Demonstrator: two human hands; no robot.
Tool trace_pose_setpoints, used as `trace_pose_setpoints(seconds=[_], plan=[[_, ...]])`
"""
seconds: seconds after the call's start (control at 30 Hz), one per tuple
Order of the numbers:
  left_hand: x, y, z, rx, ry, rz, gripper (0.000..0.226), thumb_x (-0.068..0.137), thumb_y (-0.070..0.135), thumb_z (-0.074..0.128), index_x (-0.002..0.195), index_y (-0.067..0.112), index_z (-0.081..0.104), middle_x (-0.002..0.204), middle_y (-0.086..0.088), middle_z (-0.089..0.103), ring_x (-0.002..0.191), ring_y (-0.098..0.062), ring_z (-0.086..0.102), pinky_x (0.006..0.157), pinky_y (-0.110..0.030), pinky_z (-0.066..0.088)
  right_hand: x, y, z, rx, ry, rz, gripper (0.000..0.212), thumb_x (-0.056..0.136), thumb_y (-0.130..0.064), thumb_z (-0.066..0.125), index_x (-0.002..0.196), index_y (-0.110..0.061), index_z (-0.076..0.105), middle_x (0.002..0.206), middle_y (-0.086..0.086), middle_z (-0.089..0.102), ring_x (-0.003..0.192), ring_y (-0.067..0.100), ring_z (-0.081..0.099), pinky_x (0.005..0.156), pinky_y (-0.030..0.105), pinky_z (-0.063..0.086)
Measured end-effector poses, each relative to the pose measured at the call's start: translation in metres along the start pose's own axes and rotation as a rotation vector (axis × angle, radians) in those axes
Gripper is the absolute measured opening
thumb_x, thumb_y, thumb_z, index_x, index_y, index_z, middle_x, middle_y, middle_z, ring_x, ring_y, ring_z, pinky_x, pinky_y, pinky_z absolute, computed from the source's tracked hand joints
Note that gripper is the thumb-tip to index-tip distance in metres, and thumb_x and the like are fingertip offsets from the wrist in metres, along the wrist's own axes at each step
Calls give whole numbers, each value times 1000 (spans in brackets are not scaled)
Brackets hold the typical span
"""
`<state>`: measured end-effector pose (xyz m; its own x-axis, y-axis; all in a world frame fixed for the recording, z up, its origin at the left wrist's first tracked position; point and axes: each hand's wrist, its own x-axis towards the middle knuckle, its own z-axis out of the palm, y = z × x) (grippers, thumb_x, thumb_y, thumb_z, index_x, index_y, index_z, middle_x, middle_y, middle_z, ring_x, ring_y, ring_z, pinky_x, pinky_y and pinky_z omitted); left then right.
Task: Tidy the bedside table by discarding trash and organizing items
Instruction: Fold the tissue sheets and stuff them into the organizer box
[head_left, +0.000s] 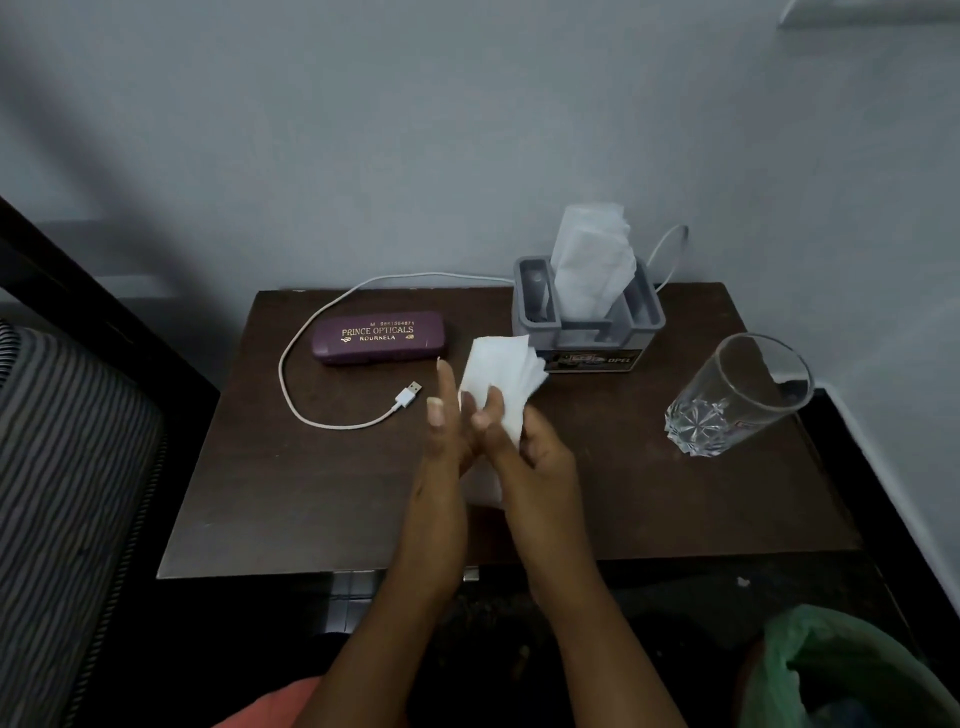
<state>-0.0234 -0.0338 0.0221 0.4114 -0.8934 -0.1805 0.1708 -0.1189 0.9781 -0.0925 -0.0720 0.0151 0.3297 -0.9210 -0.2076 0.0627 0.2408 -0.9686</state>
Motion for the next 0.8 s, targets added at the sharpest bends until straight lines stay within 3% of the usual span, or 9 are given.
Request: trace_pose_setpoints(seconds=[0.1, 0.17, 0.23, 0.3, 0.43, 0.5, 0.6, 0.73, 0.8], plan=[[6, -2, -1, 59, 98, 95, 31, 100, 19, 36, 119, 32, 56, 142, 20, 40, 118, 23, 39, 92, 0, 35, 3, 2, -5, 117, -4, 58, 23, 93, -17, 53, 112, -23, 63, 108, 0, 71, 101, 16, 67, 87, 34, 54], [13, 3, -4, -123, 188, 53, 28, 95, 25, 44, 119, 27, 58, 129, 11, 58, 108, 10, 57, 76, -4, 47, 4, -2, -16, 146, -11, 114, 21, 93, -14, 51, 107, -24, 64, 105, 0, 72, 99, 18, 67, 82, 33, 55], [23, 8, -8, -237, 105, -70, 37, 87, 36, 50, 121, 22, 58, 117, 1, 68, 105, -6, 65, 70, -13, 53, 6, -10, -31, 153, -69, 142, 20, 93, -14, 52, 107, -22, 64, 105, 1, 72, 97, 17, 67, 80, 33, 55], [31, 14, -6, -230, -50, -165, 45, 82, 40, 51, 117, 15, 62, 112, -6, 71, 102, -18, 67, 74, -22, 57, 8, -21, -44, 109, -142, 127, 20, 93, -14, 51, 109, -20, 64, 105, 2, 72, 94, 15, 67, 78, 31, 55], [56, 37, 14, -109, -142, -26, 31, 75, 25, 62, 102, 11, 68, 100, -5, 74, 92, -16, 67, 80, -25, 57, 22, -48, -66, 33, -157, 9, 20, 89, -6, 56, 99, -21, 65, 91, -3, 73, 86, 11, 68, 75, 28, 55], [74, 52, 26, -50, -179, 67, 29, 74, 25, 65, 99, 11, 68, 99, -5, 74, 91, -16, 67, 85, -30, 56, 32, -65, -78, -152, -126, -82, 23, 82, -5, 66, 98, -22, 64, 87, -10, 71, 83, 11, 68, 73, 25, 56], [102, 76, 43, 59, -210, 185, 23, 80, 22, 69, 100, 10, 69, 101, -7, 73, 94, -19, 68, 87, -37, 55, 56, -85, -91, -683, 22, -220, 31, 80, -16, 70, 111, -17, 64, 92, -12, 64, 84, 8, 63, 70, 21, 52], [129, 90, 60, 207, -197, 298, 26, 85, 15, 64, 109, 3, 67, 106, -11, 71, 100, -21, 68, 87, -35, 56, 98, -91, -96, -1020, 178, -303, 34, 80, -25, 68, 110, -11, 62, 106, 10, 68, 98, 31, 62, 85, 43, 49], [138, 89, 63, 231, -190, 303, 28, 85, 12, 64, 109, -2, 66, 107, -16, 70, 101, -26, 67, 89, -39, 55, 112, -86, -96, -1141, 194, -296, 34, 82, -29, 66, 109, -9, 60, 108, 12, 67, 101, 34, 60, 89, 44, 44]])
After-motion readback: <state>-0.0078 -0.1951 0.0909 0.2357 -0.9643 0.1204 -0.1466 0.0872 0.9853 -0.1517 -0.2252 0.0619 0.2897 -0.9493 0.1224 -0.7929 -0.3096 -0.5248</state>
